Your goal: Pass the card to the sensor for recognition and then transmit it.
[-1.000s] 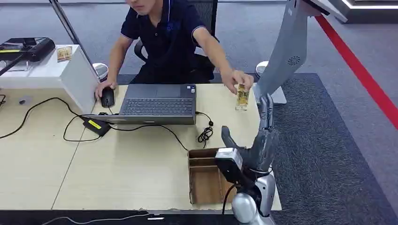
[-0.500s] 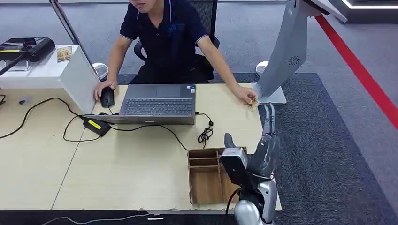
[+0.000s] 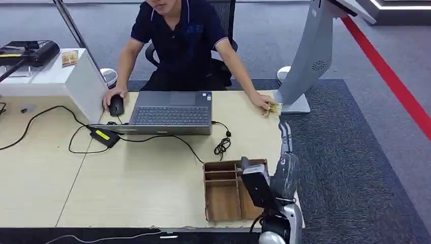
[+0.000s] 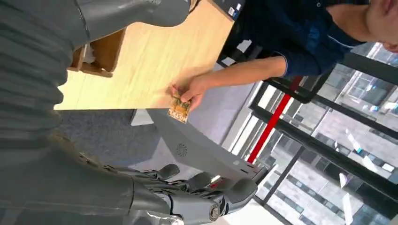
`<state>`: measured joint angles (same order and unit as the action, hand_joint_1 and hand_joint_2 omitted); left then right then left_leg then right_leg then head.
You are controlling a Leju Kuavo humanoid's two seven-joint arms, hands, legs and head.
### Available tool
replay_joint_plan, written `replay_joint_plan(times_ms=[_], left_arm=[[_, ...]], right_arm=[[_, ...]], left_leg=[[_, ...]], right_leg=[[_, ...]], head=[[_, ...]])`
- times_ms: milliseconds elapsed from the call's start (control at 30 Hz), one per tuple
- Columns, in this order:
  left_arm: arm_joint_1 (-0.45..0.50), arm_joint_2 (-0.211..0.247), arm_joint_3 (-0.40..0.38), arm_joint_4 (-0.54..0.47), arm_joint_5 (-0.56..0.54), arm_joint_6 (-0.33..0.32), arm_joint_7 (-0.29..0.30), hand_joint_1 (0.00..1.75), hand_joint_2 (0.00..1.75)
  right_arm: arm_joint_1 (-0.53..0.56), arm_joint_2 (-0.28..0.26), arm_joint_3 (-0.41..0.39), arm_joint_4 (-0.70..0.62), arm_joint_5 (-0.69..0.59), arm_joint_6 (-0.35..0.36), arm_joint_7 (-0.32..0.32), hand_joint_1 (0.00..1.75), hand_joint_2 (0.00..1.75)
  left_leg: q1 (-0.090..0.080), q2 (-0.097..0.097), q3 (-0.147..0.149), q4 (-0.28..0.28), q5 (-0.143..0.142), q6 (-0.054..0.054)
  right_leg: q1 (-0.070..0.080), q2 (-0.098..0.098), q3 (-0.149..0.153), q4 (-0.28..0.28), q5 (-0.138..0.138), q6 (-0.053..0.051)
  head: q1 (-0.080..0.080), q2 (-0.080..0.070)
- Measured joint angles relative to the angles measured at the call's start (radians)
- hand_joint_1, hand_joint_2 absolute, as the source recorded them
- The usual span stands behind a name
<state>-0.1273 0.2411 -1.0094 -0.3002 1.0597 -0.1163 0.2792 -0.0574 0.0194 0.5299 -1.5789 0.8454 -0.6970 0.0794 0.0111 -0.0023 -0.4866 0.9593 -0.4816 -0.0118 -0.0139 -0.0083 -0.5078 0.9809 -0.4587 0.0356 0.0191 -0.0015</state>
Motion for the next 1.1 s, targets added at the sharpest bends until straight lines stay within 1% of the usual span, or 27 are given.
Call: replay_joint_plan(times_ms=[133, 200, 400, 500, 733, 900, 1100], left_arm=[[0.0, 0.0, 0.0, 0.0, 0.0, 0.0, 0.0, 0.0, 0.0], [0.0, 0.0, 0.0, 0.0, 0.0, 0.0, 0.0, 0.0, 0.0], [0.0, 0.002, 0.0, 0.0, -0.005, -0.007, -0.002, 0.0, 0.0], [0.0, 0.003, 0.0, 0.0, -0.007, -0.007, -0.002, 0.0, 0.0], [0.0, 0.005, 0.0, 0.0, -0.016, -0.012, -0.002, 0.0, 0.0], [0.0, 0.007, 0.0, 0.0, -0.016, -0.014, -0.002, 0.0, 0.0], [0.0, 0.008, 0.0, 0.0, -0.029, -0.019, -0.002, 0.0, 0.0]], right_arm=[[-0.002, -0.051, 0.043, -0.013, 0.029, 0.0, 0.044, 0.0, 1.75], [-0.004, -0.068, 0.057, -0.019, 0.049, 0.0, 0.061, 0.0, 1.75], [-0.022, -0.138, 0.113, -0.036, 0.142, 0.0, 0.129, 0.0, 1.75], [-0.033, -0.166, 0.137, -0.041, 0.161, 0.0, 0.141, 0.0, 1.75], [-0.05, -0.209, 0.18, -0.044, 0.225, 0.002, 0.189, 0.0, 1.75], [-0.054, -0.226, 0.196, -0.036, 0.24, 0.002, 0.201, 0.0, 1.75], [-0.058, -0.24, 0.212, -0.009, 0.333, 0.006, 0.223, 0.0, 1.75]], left_leg=[[0.0, 0.0, 0.0, 0.0, 0.0, 0.0], [0.0, 0.0, 0.0, 0.0, 0.0, 0.0], [0.0, 0.0, 0.0, 0.0, 0.0, 0.0], [0.0, 0.0, 0.0, 0.0, 0.0, 0.0], [0.0, 0.0, 0.0, 0.0, 0.0, 0.0], [0.0, 0.0, 0.0, 0.0, 0.0, 0.0], [0.0, 0.0, 0.0, 0.0, 0.0, 0.0]], right_leg=[[0.0, 0.0, 0.0, 0.0, 0.0, 0.0], [0.0, 0.0, 0.0, 0.0, 0.0, 0.0], [0.0, 0.0, 0.0, 0.0, 0.0, 0.0], [0.0, 0.0, 0.0, 0.0, 0.0, 0.0], [0.0, 0.0, 0.0, 0.0, 0.0, 0.0], [0.0, 0.0, 0.0, 0.0, 0.0, 0.0], [0.0, 0.0, 0.0, 0.0, 0.0, 0.0]], head=[[0.0, 0.0], [0.0, 0.0], [0.0, 0.0], [0.0, 0.0], [0.0, 0.0], [0.0, 0.0], [0.0, 0.0]])
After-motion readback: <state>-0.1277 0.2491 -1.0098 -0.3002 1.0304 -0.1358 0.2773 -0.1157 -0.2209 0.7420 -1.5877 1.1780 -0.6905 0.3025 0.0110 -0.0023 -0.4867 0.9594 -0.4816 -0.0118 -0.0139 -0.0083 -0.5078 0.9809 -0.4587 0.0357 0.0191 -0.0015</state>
